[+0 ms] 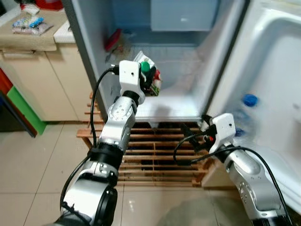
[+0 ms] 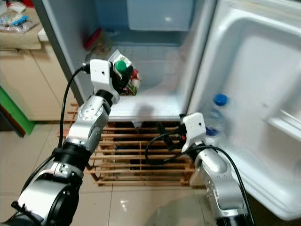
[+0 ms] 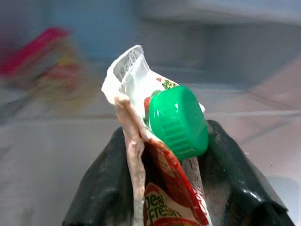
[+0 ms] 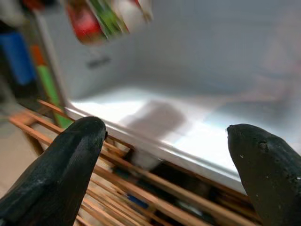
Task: Restocking fridge
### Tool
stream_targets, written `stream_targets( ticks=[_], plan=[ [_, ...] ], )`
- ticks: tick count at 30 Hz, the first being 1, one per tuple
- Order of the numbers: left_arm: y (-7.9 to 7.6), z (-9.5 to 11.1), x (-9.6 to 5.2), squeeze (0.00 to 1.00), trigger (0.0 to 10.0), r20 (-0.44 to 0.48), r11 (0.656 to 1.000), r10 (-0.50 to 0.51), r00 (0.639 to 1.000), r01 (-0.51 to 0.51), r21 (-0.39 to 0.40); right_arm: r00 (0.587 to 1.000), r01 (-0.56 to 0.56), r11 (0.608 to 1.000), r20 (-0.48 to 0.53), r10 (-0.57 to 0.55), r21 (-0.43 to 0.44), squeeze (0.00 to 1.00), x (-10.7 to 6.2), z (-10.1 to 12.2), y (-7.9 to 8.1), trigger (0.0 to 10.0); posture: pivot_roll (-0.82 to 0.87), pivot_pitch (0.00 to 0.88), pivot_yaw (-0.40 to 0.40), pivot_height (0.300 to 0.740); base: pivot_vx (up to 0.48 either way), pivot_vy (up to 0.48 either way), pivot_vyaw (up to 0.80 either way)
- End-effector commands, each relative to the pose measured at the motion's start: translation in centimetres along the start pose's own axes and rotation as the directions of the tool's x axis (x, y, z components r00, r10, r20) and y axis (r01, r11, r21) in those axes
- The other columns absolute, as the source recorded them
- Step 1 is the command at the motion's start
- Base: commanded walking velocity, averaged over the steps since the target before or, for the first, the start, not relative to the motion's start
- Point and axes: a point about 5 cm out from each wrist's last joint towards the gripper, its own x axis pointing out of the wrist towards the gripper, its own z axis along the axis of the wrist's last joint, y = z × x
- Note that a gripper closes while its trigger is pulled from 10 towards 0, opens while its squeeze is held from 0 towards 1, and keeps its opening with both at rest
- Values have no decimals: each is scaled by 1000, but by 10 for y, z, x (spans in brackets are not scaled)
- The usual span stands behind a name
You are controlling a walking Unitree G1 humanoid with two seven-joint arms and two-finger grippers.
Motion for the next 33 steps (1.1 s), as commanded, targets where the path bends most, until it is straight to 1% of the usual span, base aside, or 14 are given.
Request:
stream_targets(
  ticks=[1,6,8,12,18,19,22,24,26,28,29,30,31,33],
  plan=[
    [-17,9,3,0,10000,52,999,-48,997,49,-1,1000,-12,1000,-18,12,2,0,-6,0,-2,10000,-177,10,27,740,0,0,0],
    [-18,7,2,0,10000,43,999,-47,998,47,-3,997,-61,998,-45,62,30,0,-10,-4,3,10000,-180,13,26,740,0,0,0],
    [-18,3,2,0,10000,21,999,-43,999,43,13,996,-64,997,-62,66,39,0,-12,-7,2,10000,-182,14,26,740,0,0,0],
    [-17,-3,3,0,10000,-13,998,-38,999,38,40,997,-34,999,-70,35,14,0,-10,-8,-4,10000,-180,16,27,740,0,0,0],
    [-12,-12,6,0,10000,-66,994,-23,998,29,102,999,28,999,-24,-28,-20,0,-2,2,-13,10000,-176,24,32,740,0,0,0],
    [-10,-15,8,0,10000,-84,992,-20,996,31,124,999,51,998,7,-51,-39,0,2,9,-14,10000,-180,35,37,740,0,0,0],
    [-9,-17,10,0,10000,-101,991,-13,995,27,133,998,64,997,30,-63,-39,0,4,13,-13,10000,-187,47,42,740,0,0,0],
    [-12,-19,13,0,10000,-118,987,-19,993,37,155,996,77,996,49,-75,-44,0,3,17,-10,10000,-195,65,46,740,0,0,0],
    [-16,-21,14,0,10000,-123,983,-27,992,49,177,996,77,996,57,-75,-46,0,-6,18,-1,10000,-227,107,59,740,0,0,0],
    [-17,-21,14,0,10000,-127,981,-30,991,53,186,995,80,996,58,-77,-47,0,-7,18,2,10000,-227,107,59,740,0,0,0],
    [-19,-22,15,0,10000,-137,979,-31,990,58,195,995,82,995,59,-79,-49,0,-12,17,8,10000,-249,131,66,740,0,0,0],
    [-19,-22,15,0,10000,-137,979,-31,990,58,195,995,82,995,59,-79,-49,0,-12,17,8,10000,-249,131,66,740,0,0,0],
    [-20,-24,15,0,10000,-136,976,-32,990,60,211,994,92,995,60,-89,-37,0,-24,17,17,10000,-281,166,76,740,0,0,0],
    [-19,-24,16,0,10000,-149,972,-25,989,59,227,993,114,993,40,-113,-28,0,-31,14,18,10000,-294,186,76,740,0,0,0]
  ],
)
